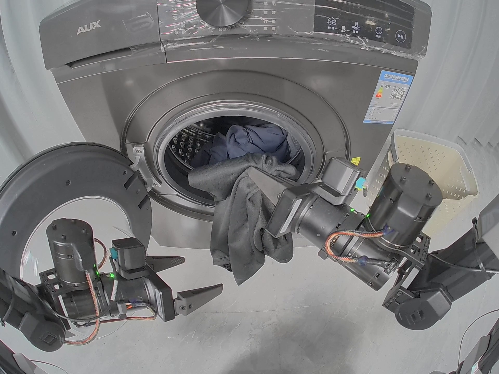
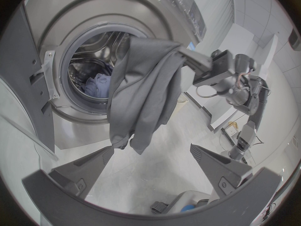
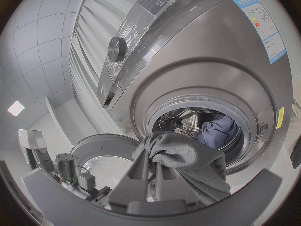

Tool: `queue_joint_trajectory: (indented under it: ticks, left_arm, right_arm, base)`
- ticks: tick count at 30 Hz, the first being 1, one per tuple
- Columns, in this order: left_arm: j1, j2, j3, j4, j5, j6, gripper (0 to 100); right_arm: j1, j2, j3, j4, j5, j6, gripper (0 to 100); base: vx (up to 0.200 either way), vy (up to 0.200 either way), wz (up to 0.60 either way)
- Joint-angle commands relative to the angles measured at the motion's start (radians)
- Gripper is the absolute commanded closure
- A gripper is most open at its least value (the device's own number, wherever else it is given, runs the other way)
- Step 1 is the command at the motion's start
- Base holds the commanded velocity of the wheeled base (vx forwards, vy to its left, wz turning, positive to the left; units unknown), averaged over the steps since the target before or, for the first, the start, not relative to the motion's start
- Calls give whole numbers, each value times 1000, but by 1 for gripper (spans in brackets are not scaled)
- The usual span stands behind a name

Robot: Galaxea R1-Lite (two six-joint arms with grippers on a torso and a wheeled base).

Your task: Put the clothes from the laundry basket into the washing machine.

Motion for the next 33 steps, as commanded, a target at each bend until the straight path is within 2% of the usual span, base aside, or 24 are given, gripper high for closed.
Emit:
queue_joint_trajectory:
  ticks: [1, 5, 11, 24, 33]
  left_arm:
    - [23, 115, -17, -33, 21, -1, 0]
    - [49, 177, -23, -85, 26, -1, 0]
    - [87, 307, -69, -175, 64, -2, 0]
    - [86, 506, -201, -261, 69, -7, 0]
    - [79, 572, -272, -289, 66, -7, 0]
  right_arm:
    - [5, -21, 14, -15, 0, 0, 100]
    - [5, -28, 32, -18, 1, -1, 100]
    - [20, -37, 40, -18, 1, -3, 100]
    - [40, -38, 40, -19, 0, -6, 100]
    - [41, -37, 40, -19, 0, -6, 100]
  base:
    - [0, 0, 0]
    - [0, 0, 0]
    - [0, 0, 0]
    - [0, 0, 0]
    - [0, 0, 0]
